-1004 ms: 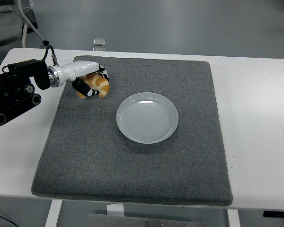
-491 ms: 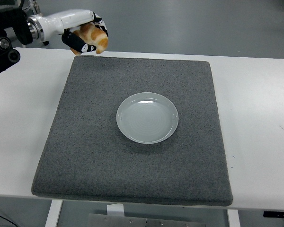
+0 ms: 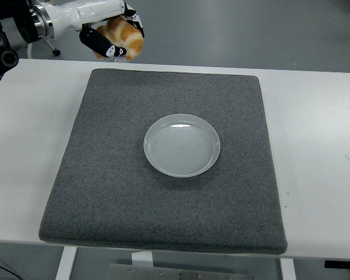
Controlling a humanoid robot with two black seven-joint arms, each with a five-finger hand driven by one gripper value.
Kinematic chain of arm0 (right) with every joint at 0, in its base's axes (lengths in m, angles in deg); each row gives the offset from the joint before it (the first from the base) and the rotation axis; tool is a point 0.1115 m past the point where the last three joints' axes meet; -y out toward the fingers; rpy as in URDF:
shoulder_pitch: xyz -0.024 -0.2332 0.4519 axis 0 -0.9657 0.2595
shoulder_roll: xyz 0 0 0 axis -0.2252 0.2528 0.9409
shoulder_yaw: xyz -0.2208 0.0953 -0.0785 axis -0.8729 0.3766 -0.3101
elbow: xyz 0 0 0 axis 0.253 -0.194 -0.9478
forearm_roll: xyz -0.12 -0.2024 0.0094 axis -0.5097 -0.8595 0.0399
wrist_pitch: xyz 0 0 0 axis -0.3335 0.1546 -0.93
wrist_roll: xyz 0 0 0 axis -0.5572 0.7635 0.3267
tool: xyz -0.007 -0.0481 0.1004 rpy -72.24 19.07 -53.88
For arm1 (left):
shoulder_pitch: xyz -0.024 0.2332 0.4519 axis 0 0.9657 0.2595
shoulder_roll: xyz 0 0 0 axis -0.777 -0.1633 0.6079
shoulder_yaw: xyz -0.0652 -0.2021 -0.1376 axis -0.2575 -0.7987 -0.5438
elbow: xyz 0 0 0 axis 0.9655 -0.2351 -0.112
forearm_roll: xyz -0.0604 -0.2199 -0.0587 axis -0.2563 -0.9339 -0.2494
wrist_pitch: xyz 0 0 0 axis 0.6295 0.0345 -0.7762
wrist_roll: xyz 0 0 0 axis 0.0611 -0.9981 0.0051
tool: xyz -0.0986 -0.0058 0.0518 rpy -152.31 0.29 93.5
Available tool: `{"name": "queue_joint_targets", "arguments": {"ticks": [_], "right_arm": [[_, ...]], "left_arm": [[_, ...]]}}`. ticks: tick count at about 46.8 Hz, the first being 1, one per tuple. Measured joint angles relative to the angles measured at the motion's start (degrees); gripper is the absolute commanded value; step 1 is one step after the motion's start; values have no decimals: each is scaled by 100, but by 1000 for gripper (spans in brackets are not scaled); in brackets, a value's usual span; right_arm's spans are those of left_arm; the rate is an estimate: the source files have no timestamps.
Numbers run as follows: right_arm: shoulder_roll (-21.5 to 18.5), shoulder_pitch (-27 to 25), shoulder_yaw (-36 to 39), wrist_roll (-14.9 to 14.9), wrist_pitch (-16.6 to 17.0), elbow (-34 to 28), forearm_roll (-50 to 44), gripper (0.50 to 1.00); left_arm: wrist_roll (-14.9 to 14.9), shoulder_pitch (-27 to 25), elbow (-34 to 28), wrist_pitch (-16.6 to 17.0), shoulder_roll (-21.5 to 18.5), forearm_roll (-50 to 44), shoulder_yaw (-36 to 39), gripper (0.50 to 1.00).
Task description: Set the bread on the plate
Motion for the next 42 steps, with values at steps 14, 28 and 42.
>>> {"name": "queue_joint_targets", "arguments": {"ticks": [14, 28, 42], "right_arm": [[0, 0, 0, 1, 0, 0, 0, 932], [0, 0, 0, 1, 0, 0, 0, 930], [0, 0, 0, 0, 0, 0, 0, 930]], "left_arm": [[321, 100, -273, 36, 434, 9, 150, 500], [803, 140, -242, 141, 939, 97, 550, 500], [1089, 387, -166, 345, 1315, 537, 820, 500]]}}
